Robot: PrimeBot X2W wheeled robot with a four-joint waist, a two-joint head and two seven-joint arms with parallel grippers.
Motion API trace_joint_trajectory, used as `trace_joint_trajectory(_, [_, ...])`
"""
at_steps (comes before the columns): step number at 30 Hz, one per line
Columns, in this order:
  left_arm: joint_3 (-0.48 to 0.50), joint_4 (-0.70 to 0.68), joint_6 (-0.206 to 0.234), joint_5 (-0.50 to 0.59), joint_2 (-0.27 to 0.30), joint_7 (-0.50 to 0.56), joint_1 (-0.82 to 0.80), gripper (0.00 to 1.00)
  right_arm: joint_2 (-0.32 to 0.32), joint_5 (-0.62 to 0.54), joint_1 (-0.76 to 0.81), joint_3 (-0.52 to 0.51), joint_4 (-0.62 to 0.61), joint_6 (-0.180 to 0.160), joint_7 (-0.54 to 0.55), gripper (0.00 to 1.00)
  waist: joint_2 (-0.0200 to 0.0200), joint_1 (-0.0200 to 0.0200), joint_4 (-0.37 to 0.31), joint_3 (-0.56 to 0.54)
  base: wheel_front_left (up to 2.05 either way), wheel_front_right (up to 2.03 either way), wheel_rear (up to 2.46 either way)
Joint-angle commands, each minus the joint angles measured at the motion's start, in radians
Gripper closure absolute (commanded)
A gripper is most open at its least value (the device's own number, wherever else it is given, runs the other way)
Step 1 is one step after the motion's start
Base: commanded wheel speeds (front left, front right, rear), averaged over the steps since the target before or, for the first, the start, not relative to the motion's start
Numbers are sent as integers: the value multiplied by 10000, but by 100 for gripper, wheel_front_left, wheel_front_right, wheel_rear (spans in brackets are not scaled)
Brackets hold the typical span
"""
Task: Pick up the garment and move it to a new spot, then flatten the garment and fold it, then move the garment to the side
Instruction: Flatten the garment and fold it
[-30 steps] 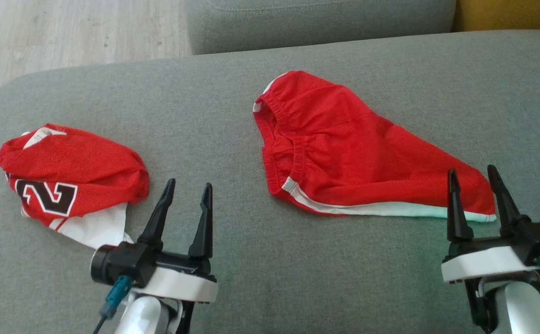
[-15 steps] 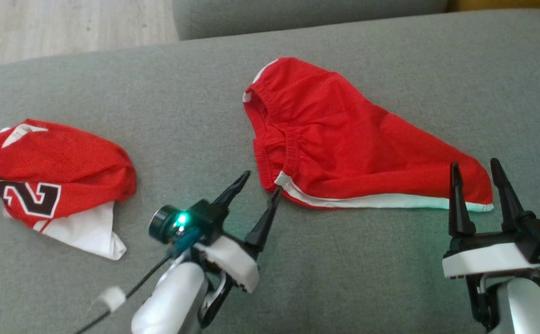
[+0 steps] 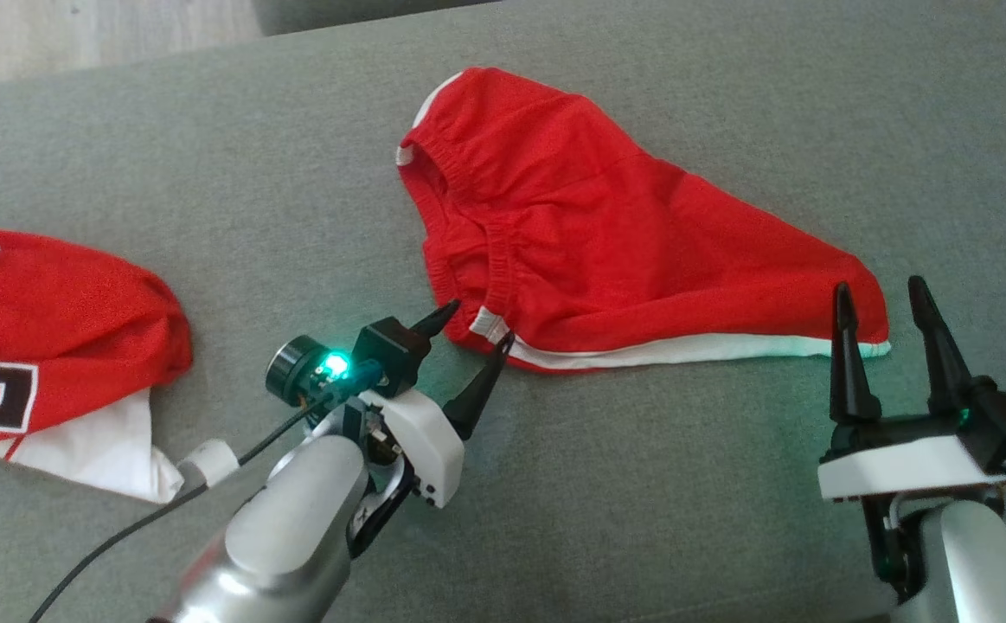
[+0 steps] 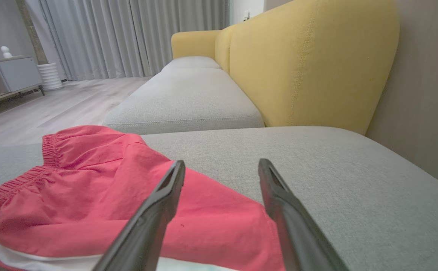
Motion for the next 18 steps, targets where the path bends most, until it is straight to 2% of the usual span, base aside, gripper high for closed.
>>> trace_joint_trajectory(1, [239,-212,17,-46,169,-72,-472,0,-43,69,-330,211,-299,67,-108,0,0,-1,-59,54,0,0,0])
trace_joint_trajectory(8, [-24,11,16,-293,192,-233,-693,0,-43,80,-363,200,-183,67,-108,0,0,-1,-161,123,0,0,0])
trace_joint_trajectory(9, [-79,29,16,-351,196,-233,-720,20,-43,76,-374,204,-169,67,-108,0,0,-1,-172,134,0,0,0])
trace_joint_trajectory(10, [-144,40,16,-433,198,-213,-746,75,-43,73,-387,207,-155,67,-108,0,0,-1,-182,151,0,0,0])
trace_joint_trajectory(11, [-215,40,16,-508,204,-198,-778,100,-43,64,-402,204,-141,67,-108,0,0,-1,-187,167,0,0,0])
trace_joint_trajectory(18, [-455,-47,16,-785,338,-544,-781,100,-43,-88,-395,67,286,67,-108,0,0,-1,-140,106,0,0,0])
